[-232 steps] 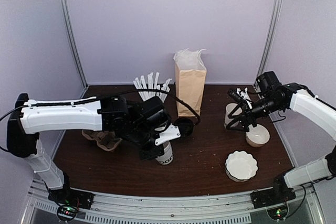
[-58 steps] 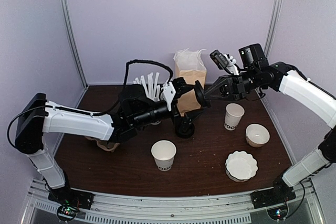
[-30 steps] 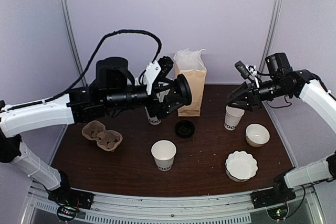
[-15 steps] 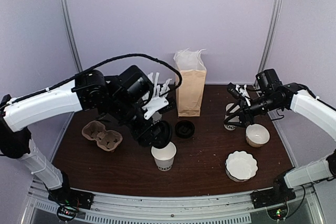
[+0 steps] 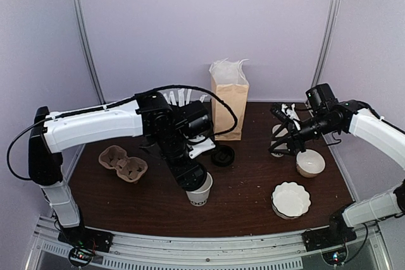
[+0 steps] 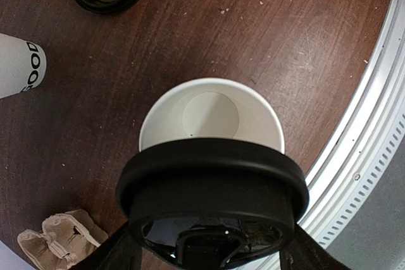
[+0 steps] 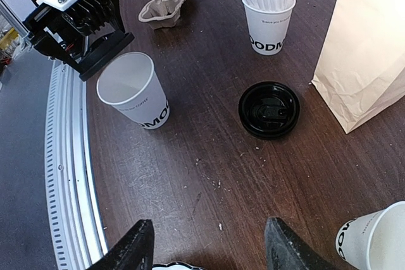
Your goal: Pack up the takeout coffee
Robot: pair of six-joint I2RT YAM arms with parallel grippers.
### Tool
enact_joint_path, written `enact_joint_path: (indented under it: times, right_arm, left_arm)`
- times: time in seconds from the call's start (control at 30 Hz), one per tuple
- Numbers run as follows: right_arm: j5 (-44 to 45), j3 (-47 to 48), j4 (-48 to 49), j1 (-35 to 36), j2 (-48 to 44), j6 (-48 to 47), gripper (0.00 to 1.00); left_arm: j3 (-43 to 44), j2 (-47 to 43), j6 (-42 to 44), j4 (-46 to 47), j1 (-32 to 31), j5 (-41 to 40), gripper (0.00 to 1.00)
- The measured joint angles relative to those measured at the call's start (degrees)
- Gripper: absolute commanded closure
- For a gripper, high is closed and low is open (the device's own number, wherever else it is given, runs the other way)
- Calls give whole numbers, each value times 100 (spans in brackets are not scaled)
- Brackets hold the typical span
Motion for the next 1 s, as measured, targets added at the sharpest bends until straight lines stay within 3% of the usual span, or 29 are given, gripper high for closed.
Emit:
enact_joint_path:
  times: [1.0]
  right_arm:
    - [17, -2, -149, 26, -13, -177, 37]
  left_arm:
    - [955, 772, 122, -643, -7, -192, 26]
